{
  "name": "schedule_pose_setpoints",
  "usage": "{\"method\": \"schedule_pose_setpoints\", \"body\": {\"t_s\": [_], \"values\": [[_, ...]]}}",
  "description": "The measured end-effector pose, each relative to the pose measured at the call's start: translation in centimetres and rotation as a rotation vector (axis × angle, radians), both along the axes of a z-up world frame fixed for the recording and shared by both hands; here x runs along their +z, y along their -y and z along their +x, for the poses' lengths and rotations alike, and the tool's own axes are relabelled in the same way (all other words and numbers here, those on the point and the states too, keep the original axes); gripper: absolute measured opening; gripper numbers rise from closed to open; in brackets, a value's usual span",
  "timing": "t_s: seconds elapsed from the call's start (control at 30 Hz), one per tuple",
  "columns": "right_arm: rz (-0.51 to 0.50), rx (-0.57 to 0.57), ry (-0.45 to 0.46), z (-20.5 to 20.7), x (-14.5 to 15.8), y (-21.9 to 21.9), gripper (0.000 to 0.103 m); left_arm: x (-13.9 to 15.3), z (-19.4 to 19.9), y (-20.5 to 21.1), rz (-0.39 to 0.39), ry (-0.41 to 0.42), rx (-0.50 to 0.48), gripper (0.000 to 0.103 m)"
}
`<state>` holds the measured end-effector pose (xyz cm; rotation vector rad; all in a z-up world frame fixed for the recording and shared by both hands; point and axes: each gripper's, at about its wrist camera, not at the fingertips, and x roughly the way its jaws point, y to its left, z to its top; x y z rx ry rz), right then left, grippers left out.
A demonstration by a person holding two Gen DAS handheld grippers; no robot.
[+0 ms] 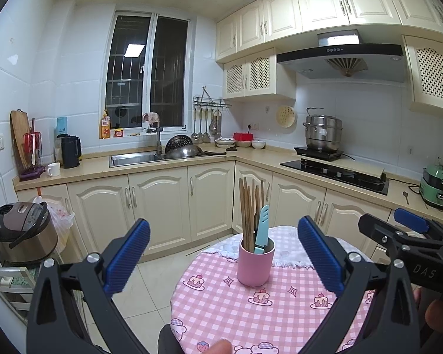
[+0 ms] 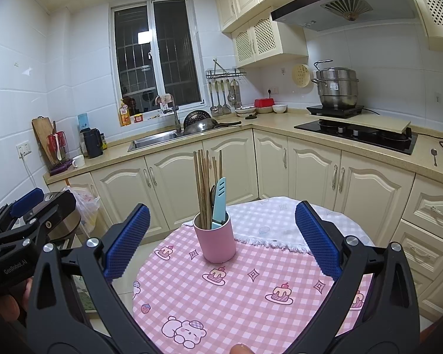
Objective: Organize utensils
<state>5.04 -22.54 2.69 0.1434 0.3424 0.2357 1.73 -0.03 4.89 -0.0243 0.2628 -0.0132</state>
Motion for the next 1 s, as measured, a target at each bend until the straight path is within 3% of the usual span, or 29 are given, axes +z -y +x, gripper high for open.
{"method": "schedule_pose_setpoints", "body": {"t_s": [0.33, 0.67, 1.0], "values": [[-0.005, -0.004, -0.005, 0.1, -0.3, 0.0, 0.097, -0.3, 0.2, -0.4, -0.022, -0.016, -0.001, 0.098], [-0.005, 0.0, -0.012, 0.2, -0.7, 0.1, 0.097, -0.2, -0.5, 0.2, 0.005, 0.038, 0.016, 0.098], [-0.011, 0.008, -0.02, 0.4, -1.2, 0.4, 0.097, -0.6, 0.3, -0.7, -0.029, -0.014, 0.02, 0.098]]}}
